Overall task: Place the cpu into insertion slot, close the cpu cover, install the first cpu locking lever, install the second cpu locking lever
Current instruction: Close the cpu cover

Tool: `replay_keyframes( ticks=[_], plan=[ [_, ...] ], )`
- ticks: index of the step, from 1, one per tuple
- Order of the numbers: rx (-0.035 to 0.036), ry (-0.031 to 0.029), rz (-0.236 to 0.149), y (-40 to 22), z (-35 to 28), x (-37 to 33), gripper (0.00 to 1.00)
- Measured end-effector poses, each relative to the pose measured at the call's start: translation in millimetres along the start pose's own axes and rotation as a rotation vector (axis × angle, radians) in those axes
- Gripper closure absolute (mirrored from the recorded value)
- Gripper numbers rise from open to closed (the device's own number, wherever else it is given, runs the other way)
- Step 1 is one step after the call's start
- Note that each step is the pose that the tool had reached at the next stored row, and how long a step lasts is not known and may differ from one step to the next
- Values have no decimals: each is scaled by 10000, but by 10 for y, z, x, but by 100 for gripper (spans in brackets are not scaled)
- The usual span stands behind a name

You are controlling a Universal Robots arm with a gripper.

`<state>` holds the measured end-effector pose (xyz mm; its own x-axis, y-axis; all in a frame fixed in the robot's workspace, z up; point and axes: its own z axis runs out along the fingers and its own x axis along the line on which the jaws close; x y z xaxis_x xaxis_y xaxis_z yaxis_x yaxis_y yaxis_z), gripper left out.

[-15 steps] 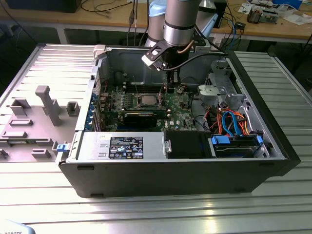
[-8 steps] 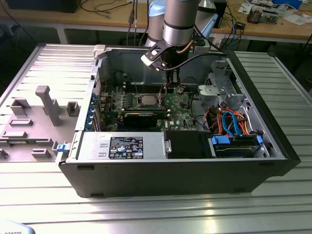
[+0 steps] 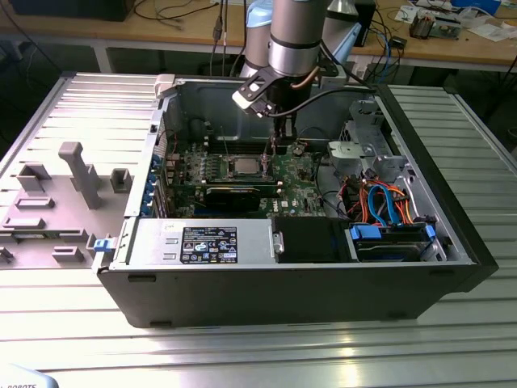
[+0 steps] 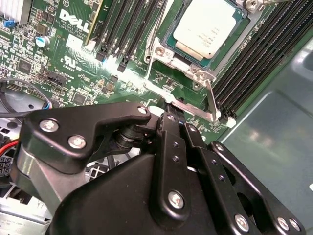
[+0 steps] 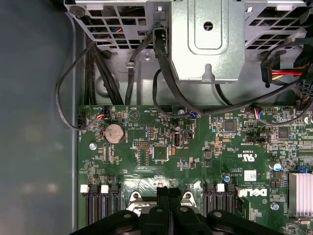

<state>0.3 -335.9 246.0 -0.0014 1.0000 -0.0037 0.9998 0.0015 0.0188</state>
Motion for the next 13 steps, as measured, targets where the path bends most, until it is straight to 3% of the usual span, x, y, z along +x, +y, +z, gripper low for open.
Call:
replay_keyframes(
  ticks=[13],
  plan=[
    [0, 0, 0, -35, 0, 0, 89]
  ],
)
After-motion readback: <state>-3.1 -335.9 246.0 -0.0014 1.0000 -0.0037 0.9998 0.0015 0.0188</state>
